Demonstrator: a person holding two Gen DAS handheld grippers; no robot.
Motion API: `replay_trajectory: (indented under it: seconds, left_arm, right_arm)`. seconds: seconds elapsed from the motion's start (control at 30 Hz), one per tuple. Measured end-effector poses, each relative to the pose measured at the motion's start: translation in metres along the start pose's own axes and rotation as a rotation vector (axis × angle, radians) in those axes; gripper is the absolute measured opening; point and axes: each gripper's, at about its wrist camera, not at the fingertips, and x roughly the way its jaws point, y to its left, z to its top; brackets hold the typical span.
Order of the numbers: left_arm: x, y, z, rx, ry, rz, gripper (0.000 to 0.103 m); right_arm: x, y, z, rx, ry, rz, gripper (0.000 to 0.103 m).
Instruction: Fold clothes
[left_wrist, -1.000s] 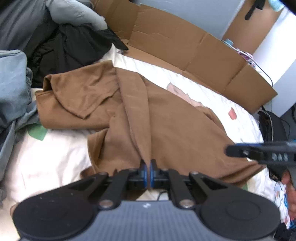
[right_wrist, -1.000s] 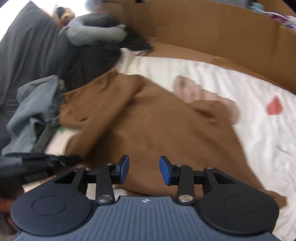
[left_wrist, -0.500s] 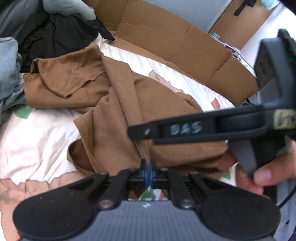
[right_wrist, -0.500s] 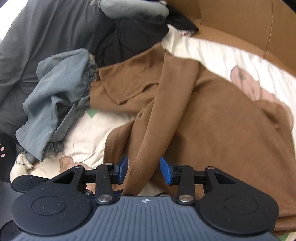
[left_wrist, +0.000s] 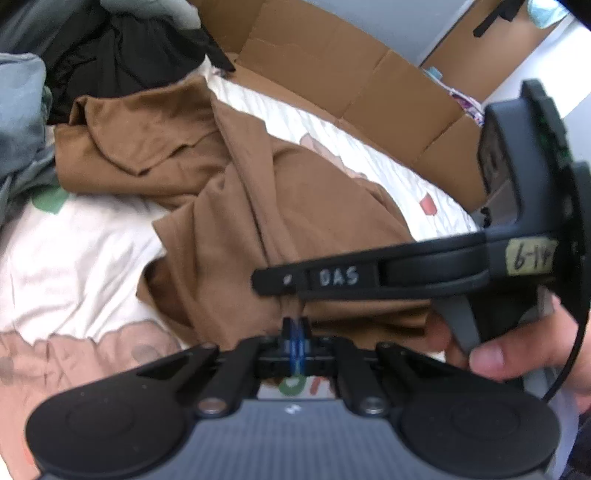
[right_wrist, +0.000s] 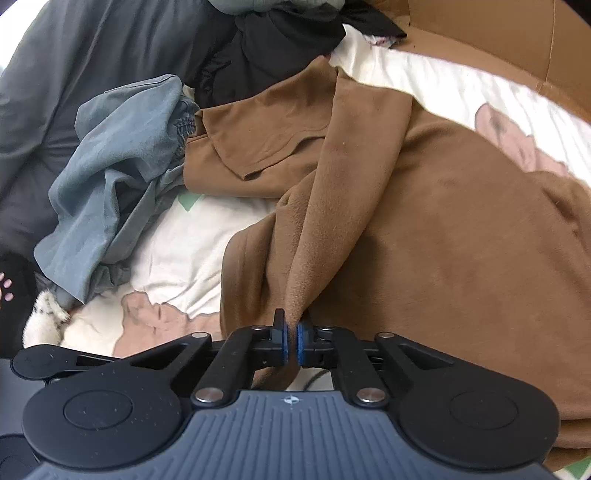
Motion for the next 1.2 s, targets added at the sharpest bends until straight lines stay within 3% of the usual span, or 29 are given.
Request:
replay_trajectory:
  seconds: [0.07,0.43,0.9,1.03,1.2]
  left_arm:
    - [0.000,0.003,-0.003,-0.015,0.014,0.016,0.010]
    - [0.002,0.025,-0.006,-0.071,0.041,0.112,0.016]
    - [0.012,0.032,-0.001,-0.098,0.049,0.167,0.030]
    - [0.013,0.034,-0.001,-0.106,0.050,0.189,0.042]
    - [0.015,0.037,0.001,-0.108,0.053,0.200,0.044]
  right_arm:
    - [-0.003,-0.005,-0.002,-0.007,0.000,-0.025,0.002]
    - [-0.027,-0.053,-0.024,0.009,0.018,-0.136,0.002]
    - [-0.075,-0.107,-0.044,-0.029,0.049,-0.263,0.002]
    - [-0.087,-0.125,-0.048,-0.018,0.048,-0.303,0.002]
    - [-0.100,-0.148,-0.054,0.008,0.054,-0.342,0.002]
